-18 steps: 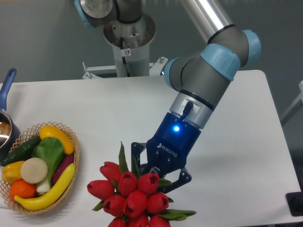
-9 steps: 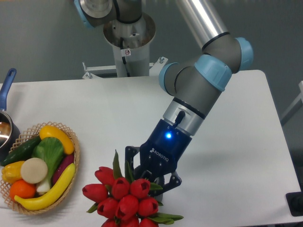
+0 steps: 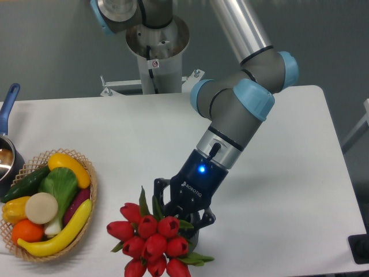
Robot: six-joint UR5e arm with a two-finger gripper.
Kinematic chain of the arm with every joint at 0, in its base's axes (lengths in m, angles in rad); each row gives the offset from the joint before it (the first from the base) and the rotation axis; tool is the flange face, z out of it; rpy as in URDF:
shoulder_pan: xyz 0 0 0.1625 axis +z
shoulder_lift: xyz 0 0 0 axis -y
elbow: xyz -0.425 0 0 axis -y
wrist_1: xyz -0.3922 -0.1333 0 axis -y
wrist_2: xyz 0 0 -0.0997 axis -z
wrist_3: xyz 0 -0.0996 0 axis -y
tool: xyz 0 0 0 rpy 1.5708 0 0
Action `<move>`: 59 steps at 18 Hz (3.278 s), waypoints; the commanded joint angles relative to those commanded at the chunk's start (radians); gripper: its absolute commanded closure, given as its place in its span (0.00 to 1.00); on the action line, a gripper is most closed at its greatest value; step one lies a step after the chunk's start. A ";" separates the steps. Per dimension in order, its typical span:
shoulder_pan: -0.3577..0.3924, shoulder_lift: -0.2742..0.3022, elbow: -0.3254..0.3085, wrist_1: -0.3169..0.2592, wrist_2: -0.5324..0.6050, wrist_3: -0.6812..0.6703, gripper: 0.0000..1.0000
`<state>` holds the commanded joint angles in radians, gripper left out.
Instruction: Insert the flowers into the vase
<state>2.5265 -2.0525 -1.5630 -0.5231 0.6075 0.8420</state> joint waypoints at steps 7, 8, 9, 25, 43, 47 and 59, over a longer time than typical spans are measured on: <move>0.020 0.000 -0.058 0.000 -0.008 0.083 0.74; 0.025 0.000 -0.069 0.000 -0.008 0.087 0.70; 0.025 0.000 -0.078 0.000 -0.008 0.089 0.65; 0.103 0.112 -0.227 -0.002 -0.043 0.112 0.00; 0.153 0.232 -0.333 -0.009 0.056 0.203 0.00; 0.137 0.226 -0.338 -0.011 0.175 0.203 0.00; 0.175 0.304 -0.333 -0.025 0.785 0.206 0.00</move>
<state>2.7012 -1.7488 -1.8959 -0.5476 1.3923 1.0477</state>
